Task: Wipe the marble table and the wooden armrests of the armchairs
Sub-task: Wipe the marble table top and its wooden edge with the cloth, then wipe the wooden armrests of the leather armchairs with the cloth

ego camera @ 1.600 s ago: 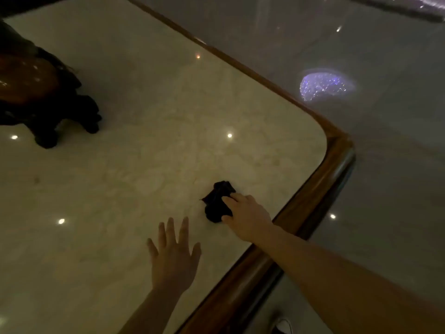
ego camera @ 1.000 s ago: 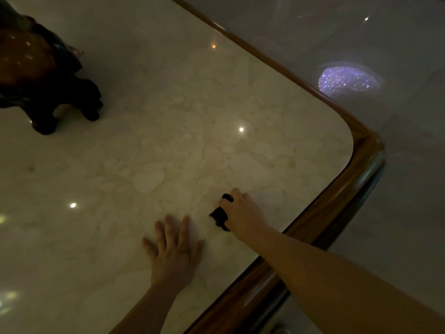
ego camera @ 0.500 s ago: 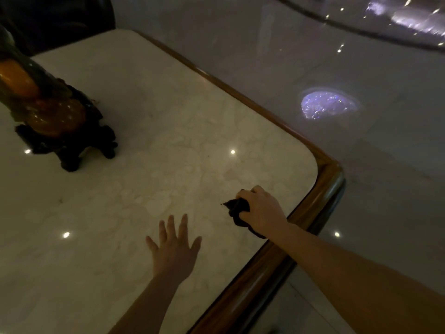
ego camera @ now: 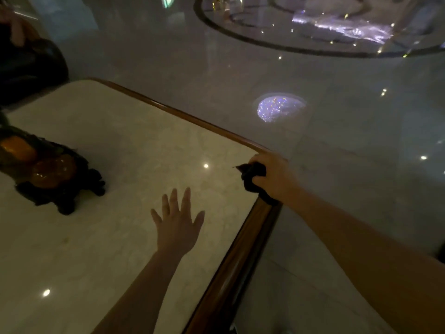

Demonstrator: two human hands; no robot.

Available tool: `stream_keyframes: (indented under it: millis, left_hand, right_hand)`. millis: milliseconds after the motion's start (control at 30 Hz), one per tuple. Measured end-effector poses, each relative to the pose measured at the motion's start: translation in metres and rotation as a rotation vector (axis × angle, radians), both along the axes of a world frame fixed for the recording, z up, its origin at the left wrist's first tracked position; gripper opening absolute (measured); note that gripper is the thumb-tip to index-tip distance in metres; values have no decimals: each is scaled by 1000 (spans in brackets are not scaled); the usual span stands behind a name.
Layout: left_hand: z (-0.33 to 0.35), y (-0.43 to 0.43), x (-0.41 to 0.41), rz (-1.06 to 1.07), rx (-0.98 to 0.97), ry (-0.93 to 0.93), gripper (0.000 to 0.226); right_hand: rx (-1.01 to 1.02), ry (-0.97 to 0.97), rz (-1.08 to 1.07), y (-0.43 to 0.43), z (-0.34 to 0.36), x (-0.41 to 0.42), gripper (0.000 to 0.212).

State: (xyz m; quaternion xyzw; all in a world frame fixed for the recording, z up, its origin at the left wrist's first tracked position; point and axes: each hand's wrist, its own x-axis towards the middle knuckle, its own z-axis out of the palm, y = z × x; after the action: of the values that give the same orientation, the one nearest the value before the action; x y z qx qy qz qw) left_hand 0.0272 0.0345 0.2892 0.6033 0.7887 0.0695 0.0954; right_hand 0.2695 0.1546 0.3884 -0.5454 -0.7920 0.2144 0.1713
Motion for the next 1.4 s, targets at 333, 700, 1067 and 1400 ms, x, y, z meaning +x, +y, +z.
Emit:
stream_keyframes:
  millis: [333, 700, 1067, 1400]
  left_hand:
    - [85, 5, 73, -195, 145, 30, 74]
    - [121, -45, 210, -440, 188, 77, 72]
    - [158, -109, 376, -718, 261, 0, 84]
    - [168, -140, 498, -1005, 262, -120, 85]
  right_hand:
    - [75, 75, -248, -64, 63, 106, 41]
    - [112, 16, -410, -182, 95, 257, 38]
    - [174, -61, -694, -325, 110, 406, 39]
    - [181, -132, -1031, -430, 119, 487, 44]
